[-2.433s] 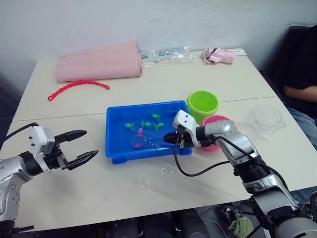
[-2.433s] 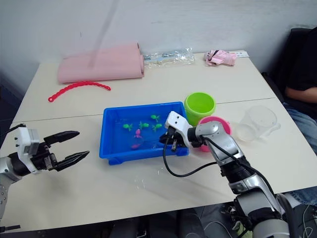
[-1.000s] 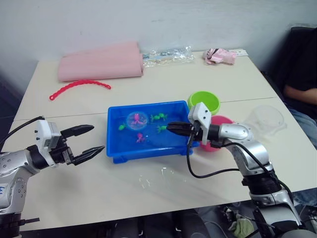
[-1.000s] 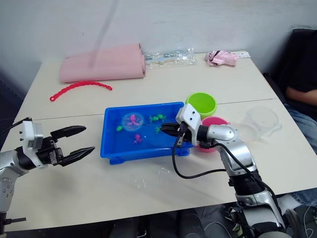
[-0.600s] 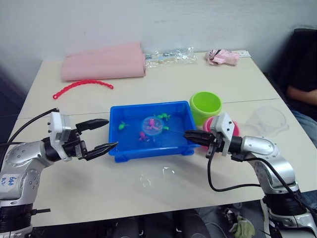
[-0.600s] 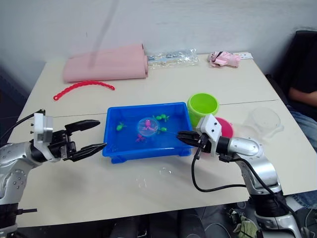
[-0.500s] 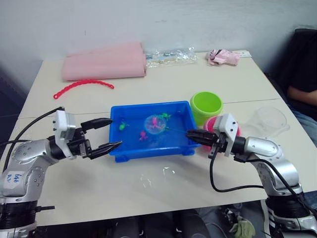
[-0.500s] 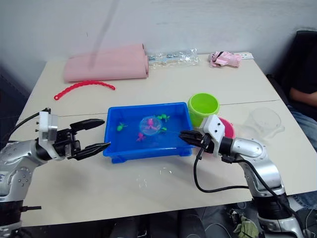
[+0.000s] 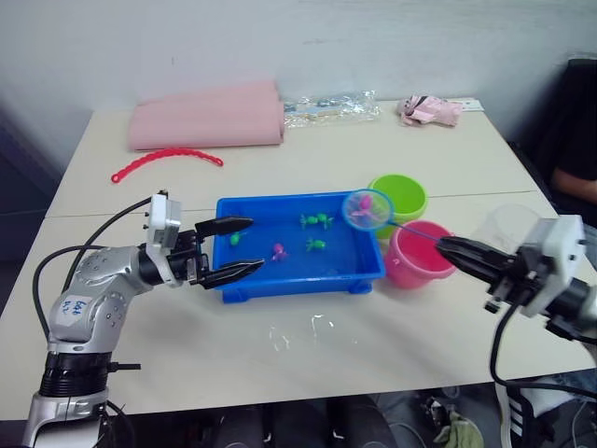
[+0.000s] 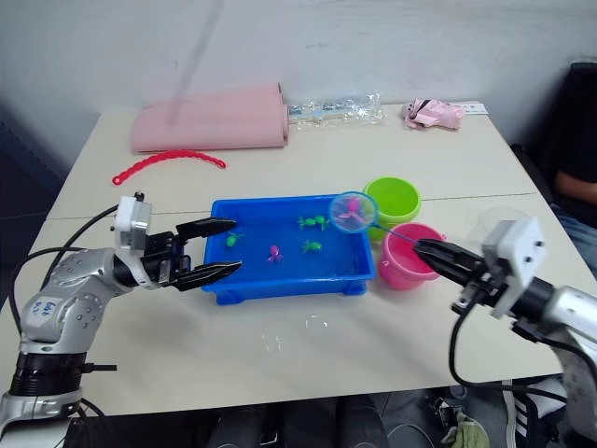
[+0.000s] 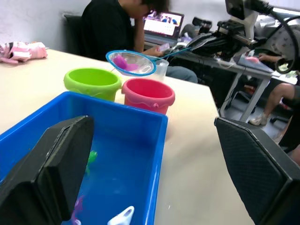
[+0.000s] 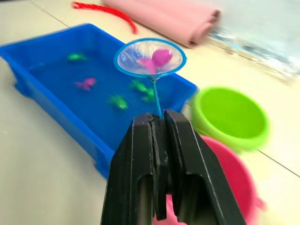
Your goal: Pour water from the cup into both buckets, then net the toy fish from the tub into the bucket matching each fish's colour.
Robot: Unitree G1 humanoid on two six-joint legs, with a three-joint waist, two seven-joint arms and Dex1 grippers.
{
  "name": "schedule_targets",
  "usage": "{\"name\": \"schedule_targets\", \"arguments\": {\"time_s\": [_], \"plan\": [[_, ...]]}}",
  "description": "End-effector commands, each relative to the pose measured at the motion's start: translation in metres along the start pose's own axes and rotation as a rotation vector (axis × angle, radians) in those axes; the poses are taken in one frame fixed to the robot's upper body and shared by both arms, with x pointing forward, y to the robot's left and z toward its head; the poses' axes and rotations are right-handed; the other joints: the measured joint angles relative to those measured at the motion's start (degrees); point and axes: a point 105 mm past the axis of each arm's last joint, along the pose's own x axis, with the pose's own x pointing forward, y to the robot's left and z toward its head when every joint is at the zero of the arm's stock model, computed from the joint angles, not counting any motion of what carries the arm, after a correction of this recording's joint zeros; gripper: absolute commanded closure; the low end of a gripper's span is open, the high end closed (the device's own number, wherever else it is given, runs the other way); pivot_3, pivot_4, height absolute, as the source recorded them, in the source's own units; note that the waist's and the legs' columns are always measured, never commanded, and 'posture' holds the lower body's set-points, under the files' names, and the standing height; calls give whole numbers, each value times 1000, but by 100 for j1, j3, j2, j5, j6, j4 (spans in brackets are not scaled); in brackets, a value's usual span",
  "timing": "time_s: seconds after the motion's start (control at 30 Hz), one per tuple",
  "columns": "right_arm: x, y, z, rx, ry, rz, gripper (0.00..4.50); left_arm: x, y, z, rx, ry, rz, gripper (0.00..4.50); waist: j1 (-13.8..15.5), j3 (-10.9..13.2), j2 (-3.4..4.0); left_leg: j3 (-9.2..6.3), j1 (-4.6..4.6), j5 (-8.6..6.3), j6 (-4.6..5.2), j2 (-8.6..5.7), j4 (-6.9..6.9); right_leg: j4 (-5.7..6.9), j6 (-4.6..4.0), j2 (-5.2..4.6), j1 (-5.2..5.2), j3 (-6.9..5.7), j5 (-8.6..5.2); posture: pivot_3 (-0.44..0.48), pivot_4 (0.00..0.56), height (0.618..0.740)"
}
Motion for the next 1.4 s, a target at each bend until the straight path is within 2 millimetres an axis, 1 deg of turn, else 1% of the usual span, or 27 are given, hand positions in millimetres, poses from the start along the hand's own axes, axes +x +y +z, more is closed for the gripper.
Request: {"name": "schedule_targets", "arguments": {"time_s": [0.03, 0.1, 0.17, 0.33, 0.53, 0.6, 0.67, 0.83, 0.9, 1.0, 1.13, 1.27, 1.4], "plan": [[-25, -10, 1, -107, 31, -78, 4500, 10, -6, -2, -5, -12, -47, 33, 7, 0, 0, 0, 1, 1, 1, -2, 0, 0, 0, 0, 2, 0, 0, 0, 150, 740], [-33, -13, -8, -134, 72, -103, 4500, 13, -8, -5, -7, -9, -58, 33, 11, 0, 0, 0, 3, 1, 1, -7, 0, -2, 1, 0, 5, 0, 0, 0, 150, 740], [-40, -18, -18, -204, 117, -145, 4500, 17, -9, -7, -3, -8, -72, 33, 4, 0, 0, -1, 7, 1, 2, -8, 1, -4, 2, 0, 12, -1, 1, 0, 150, 740], [-51, -33, -37, -505, 246, -211, 4500, 23, -8, -5, 8, -13, -87, 33, -3, 0, 0, -1, 71, 0, 1, -9, -9, -21, 5, 0, 79, 0, 2, 0, 150, 740], [-50, -38, -38, -923, 285, -154, 4500, 27, -6, -2, 13, -20, -90, 33, -15, 0, 0, 1, 73, 0, -1, -6, -12, -20, 6, 0, 78, 5, 2, 0, 150, 740], [-51, -41, -39, -999, 282, -155, 4500, 29, -5, -1, 13, -27, -86, 33, -16, 0, 0, 2, 74, 1, -3, -5, -11, -20, 6, 0, 78, 6, 2, 0, 150, 740], [-51, -41, -40, -1129, 285, -141, 4500, 31, -3, 1, 22, -34, -71, 33, -17, 1, 0, 2, 75, 2, -5, -5, -11, -20, 6, 1, 79, 6, 2, 0, 150, 740], [-52, -38, -41, -1367, 274, -101, 4500, 32, 2, 5, 42, -46, -41, 33, -16, 1, 0, 2, 76, 4, -7, -5, -10, -20, 7, -1, 79, 10, 1, 0, 150, 740], [-51, -37, -43, -1422, 276, -85, 4500, 32, 3, 5, 44, -47, -37, 33, -21, 1, 0, 3, 77, 5, -10, -4, -10, -19, 7, 0, 79, 12, 1, 0, 150, 740], [-53, -39, -46, -1447, 286, -91, 4500, 33, 3, 6, 49, -50, -36, 33, -26, 1, 0, 3, 77, 7, -12, -4, -11, -19, 7, 1, 79, 13, 1, 0, 150, 740], [-53, -41, -39, -1503, 271, -110, 4500, 33, 4, 7, 57, -50, -36, 33, -26, 1, 0, 3, 77, 7, -13, -4, -11, -20, 7, 1, 79, 14, 1, 0, 150, 740], [-52, -47, -33, -1559, 301, -123, 4500, 32, 2, 7, 61, -48, -38, 33, -32, 1, 0, 3, 77, 7, -13, -3, -11, -19, 7, 1, 79, 15, 1, 0, 150, 740], [-50, -41, -37, -1516, 289, -80, 4500, 33, 1, 6, 58, -47, -40, 33, -30, 1, 0, 3, 77, 7, -13, -3, -11, -20, 7, 1, 80, 15, 0, 0, 150, 740]]}}
